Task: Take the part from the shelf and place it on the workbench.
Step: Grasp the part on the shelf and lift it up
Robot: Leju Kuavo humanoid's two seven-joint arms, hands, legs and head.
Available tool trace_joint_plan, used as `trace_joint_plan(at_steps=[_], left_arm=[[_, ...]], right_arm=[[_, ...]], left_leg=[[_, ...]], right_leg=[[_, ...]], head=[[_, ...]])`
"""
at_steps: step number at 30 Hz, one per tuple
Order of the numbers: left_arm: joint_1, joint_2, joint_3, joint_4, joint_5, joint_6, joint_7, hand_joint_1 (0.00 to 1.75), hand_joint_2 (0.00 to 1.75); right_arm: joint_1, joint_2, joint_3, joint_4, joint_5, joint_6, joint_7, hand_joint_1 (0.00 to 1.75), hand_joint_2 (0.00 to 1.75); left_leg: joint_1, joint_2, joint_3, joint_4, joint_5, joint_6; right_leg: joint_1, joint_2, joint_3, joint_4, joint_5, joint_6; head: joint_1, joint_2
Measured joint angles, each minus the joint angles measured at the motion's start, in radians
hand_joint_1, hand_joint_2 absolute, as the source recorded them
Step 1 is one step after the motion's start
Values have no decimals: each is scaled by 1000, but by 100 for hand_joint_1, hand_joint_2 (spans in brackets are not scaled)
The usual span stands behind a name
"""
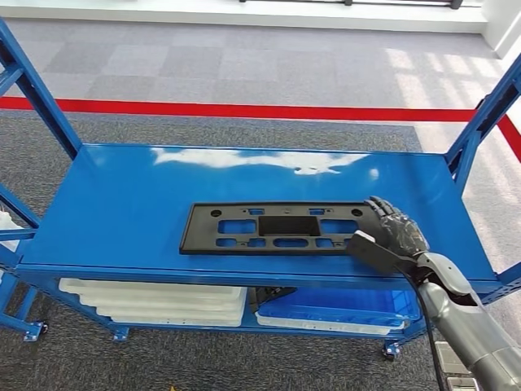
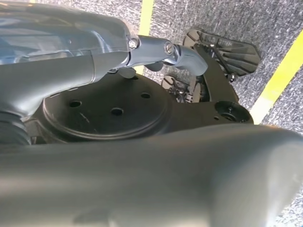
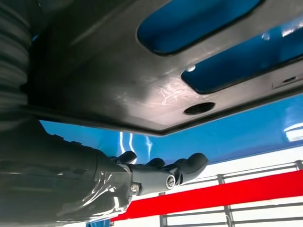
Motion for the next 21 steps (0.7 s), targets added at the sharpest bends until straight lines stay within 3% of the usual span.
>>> trace_joint_plan(at_steps=[2,4,6,8,21], left_arm=[[0,0,-1,0,-1,0,0,0,0],[0,0,-1,0,-2,0,-1,0,0],[0,0,-2,0,-2,1,-2,0,0],[0,0,-3,0,-3,2,-3,0,0],[0,0,-12,0,-4,6,-14,0,0]], right_arm=[[-10,10,-1,26,5,-20,0,1,175],[-18,21,-3,51,15,-47,-1,61,175],[-23,31,-4,71,29,-75,-3,147,175],[-22,39,-5,86,45,-100,-10,175,175],[-3,61,-26,77,92,-183,-50,175,175]], left_leg=[[0,0,0,0,0,0],[0,0,1,0,0,0],[0,0,1,0,0,0],[0,0,1,0,0,0],[0,0,1,0,0,0]], right_leg=[[0,0,0,0,0,0],[0,0,1,0,0,0],[0,0,1,0,0,0],[0,0,1,0,0,0],[0,0,0,0,0,0]], head=[[0,0],[0,0],[0,0],[0,0],[0,0]])
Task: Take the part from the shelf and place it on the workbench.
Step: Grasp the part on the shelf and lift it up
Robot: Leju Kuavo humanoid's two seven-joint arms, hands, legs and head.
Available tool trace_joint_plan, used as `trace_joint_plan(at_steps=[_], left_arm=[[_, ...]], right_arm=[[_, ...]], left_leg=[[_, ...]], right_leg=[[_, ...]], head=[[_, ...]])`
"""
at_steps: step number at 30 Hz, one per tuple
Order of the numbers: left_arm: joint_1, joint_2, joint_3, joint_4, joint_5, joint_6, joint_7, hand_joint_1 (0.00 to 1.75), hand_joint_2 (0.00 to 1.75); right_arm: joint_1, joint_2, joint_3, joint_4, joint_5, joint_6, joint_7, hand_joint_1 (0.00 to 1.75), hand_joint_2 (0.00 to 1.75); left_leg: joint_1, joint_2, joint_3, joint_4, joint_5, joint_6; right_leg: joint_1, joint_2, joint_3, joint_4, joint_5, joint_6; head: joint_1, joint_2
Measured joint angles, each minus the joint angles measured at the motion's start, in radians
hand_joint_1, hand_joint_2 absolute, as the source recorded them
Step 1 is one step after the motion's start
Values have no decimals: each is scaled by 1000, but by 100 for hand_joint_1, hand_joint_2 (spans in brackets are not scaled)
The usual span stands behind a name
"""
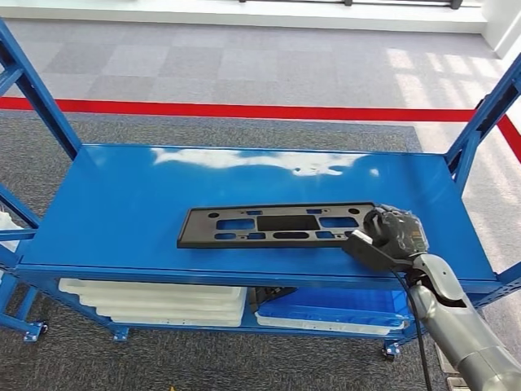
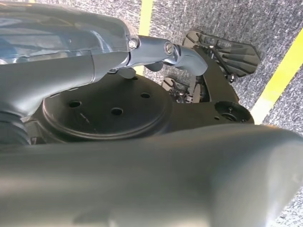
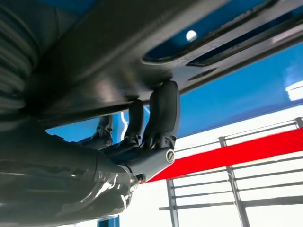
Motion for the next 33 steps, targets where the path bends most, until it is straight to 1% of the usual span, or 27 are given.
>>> trace_joint_plan(at_steps=[17,27,33], left_arm=[[0,0,0,0,2,13,-1,0,0],[1,0,3,0,6,14,-8,0,0],[1,0,7,0,8,15,-19,0,0]], right_arm=[[67,3,-26,-83,4,-47,-22,175,175],[149,11,-50,-225,-43,-47,-23,175,175],[192,17,-78,-336,-99,-49,-34,175,175]], left_leg=[[0,0,0,0,0,0],[0,0,-2,0,0,0],[0,0,-2,0,0,0]], right_leg=[[0,0,0,0,0,0],[0,0,-1,0,0,0],[0,0,-2,0,0,0]], head=[[0,0],[0,0],[0,0]])
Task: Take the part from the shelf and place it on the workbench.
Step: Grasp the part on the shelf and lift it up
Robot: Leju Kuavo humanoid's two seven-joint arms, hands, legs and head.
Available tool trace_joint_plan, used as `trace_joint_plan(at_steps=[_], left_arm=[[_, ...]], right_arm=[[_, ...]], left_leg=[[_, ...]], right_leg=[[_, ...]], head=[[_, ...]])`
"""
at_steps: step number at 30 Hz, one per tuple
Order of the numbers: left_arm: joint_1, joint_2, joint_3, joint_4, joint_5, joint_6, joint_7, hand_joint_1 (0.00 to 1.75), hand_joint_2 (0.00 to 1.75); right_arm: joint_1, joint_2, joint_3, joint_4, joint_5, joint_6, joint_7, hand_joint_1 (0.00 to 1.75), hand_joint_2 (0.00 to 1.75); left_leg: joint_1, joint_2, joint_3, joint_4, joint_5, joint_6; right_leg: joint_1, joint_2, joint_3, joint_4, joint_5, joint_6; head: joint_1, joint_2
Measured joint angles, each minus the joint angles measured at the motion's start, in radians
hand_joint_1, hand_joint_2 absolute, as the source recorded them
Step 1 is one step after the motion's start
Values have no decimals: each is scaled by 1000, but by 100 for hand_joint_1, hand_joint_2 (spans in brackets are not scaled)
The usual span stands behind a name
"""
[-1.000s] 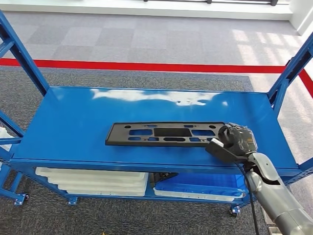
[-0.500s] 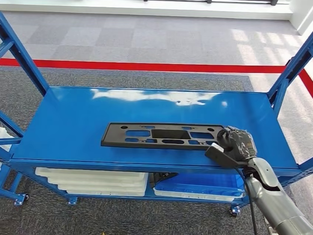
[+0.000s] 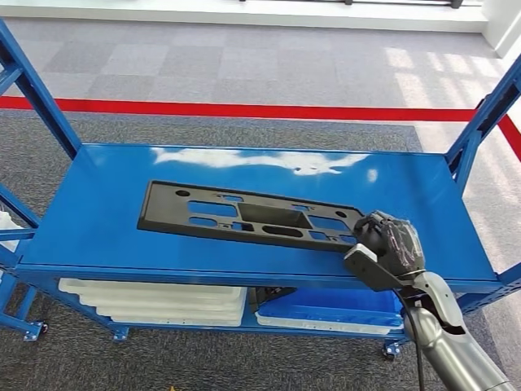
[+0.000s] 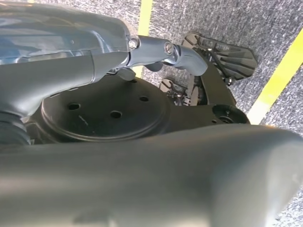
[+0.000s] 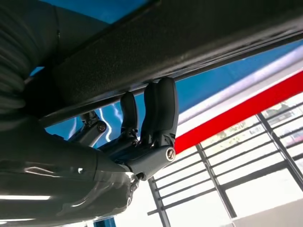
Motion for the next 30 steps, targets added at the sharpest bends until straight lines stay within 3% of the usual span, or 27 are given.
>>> trace_joint_plan(at_steps=[6,10,30], left_arm=[[0,0,8,0,4,-1,-17,0,0],[1,1,8,0,1,-2,-58,0,175],[12,17,4,0,-11,-23,-145,0,175]], right_arm=[[39,9,-49,-108,-106,3,-37,175,175],[68,21,-85,-177,-218,29,-79,175,175],[214,97,-139,-367,-436,115,-199,175,175]], left_leg=[[0,0,0,0,0,0],[0,0,0,0,0,0],[0,0,0,0,-1,-1]], right_leg=[[0,0,0,0,0,0],[0,0,0,0,0,0],[0,0,-1,0,-1,-1]], head=[[0,0],[0,0],[0,0]])
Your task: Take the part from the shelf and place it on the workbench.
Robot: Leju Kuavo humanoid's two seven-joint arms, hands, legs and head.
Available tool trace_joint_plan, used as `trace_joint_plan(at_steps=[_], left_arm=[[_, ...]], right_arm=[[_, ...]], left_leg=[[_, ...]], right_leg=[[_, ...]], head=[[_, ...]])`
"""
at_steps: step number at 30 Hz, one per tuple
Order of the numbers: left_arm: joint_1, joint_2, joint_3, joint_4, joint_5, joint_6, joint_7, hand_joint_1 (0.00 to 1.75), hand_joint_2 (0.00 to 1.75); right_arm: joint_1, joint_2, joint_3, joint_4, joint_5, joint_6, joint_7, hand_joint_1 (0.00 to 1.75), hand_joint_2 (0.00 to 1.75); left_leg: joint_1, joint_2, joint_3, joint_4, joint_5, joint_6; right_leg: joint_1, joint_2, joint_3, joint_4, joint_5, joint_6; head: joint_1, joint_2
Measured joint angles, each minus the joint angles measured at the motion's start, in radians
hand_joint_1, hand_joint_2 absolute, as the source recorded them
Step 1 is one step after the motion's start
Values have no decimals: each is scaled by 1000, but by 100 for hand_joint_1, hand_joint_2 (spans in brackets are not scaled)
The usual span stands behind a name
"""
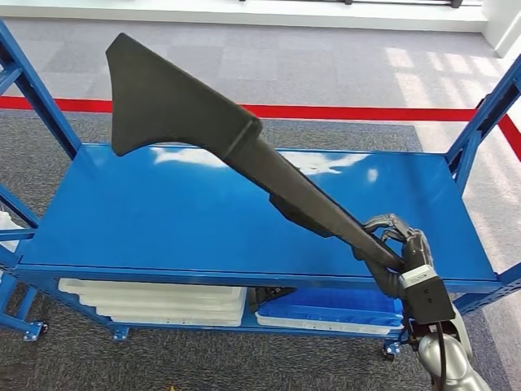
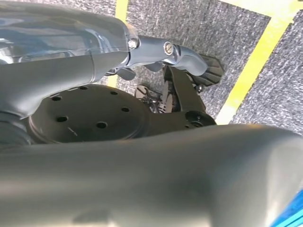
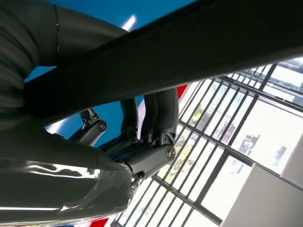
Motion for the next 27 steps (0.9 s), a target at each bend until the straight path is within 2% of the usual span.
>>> trace_joint_plan(at_steps=[14,23,27], left_arm=[[1,15,0,0,6,14,-5,0,175],[1,23,0,0,4,18,-7,0,175],[0,27,0,0,-3,5,-19,0,175]], right_arm=[[68,61,28,-51,-51,36,-50,175,175],[70,80,54,-51,-112,91,-76,175,175],[69,86,66,-51,-179,144,-87,175,175]], left_leg=[[0,0,0,0,0,0],[0,0,0,0,0,0],[0,0,0,0,0,-1]], right_leg=[[0,0,0,0,0,-1],[0,0,0,0,0,-1],[0,0,0,0,-1,-1]], head=[[0,0],[0,0],[0,0]])
